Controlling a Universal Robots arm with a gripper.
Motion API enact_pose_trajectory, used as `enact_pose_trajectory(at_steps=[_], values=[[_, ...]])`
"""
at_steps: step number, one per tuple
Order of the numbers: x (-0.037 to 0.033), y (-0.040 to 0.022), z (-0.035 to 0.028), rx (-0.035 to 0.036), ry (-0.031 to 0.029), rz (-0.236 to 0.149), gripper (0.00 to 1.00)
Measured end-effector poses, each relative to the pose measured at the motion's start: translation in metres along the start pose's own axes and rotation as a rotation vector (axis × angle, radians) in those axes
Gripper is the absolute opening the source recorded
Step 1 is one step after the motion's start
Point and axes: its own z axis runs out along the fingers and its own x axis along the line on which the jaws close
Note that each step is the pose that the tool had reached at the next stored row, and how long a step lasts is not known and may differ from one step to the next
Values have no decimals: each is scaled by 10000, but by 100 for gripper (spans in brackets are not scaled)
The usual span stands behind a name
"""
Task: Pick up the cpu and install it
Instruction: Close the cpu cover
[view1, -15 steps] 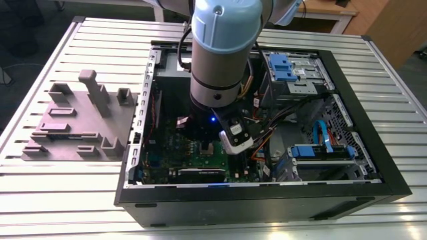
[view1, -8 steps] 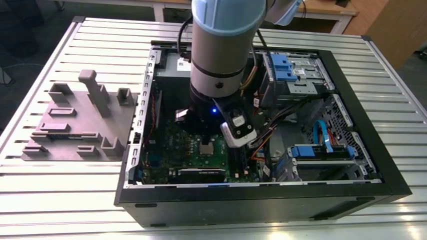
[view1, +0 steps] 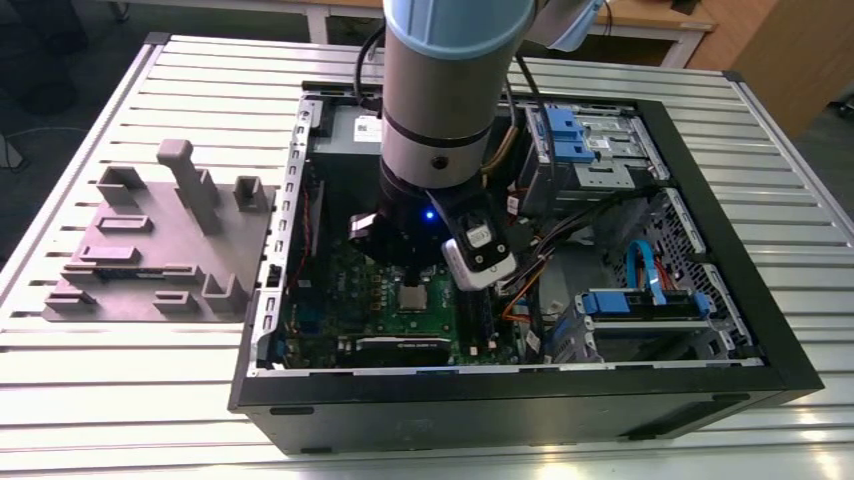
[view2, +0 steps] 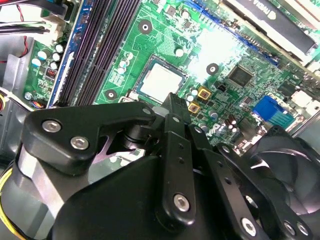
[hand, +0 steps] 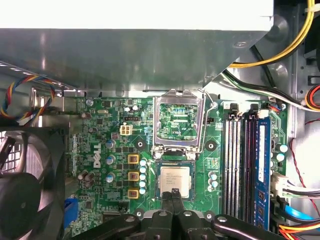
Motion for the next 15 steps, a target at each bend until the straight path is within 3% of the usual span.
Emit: enact_pose_trajectory(at_steps=[5, 11, 15], values=[[0, 0, -1, 5, 1, -135, 10], [0, 0, 0, 25, 5, -944, 10], [0, 0, 0, 26, 6, -993, 10]])
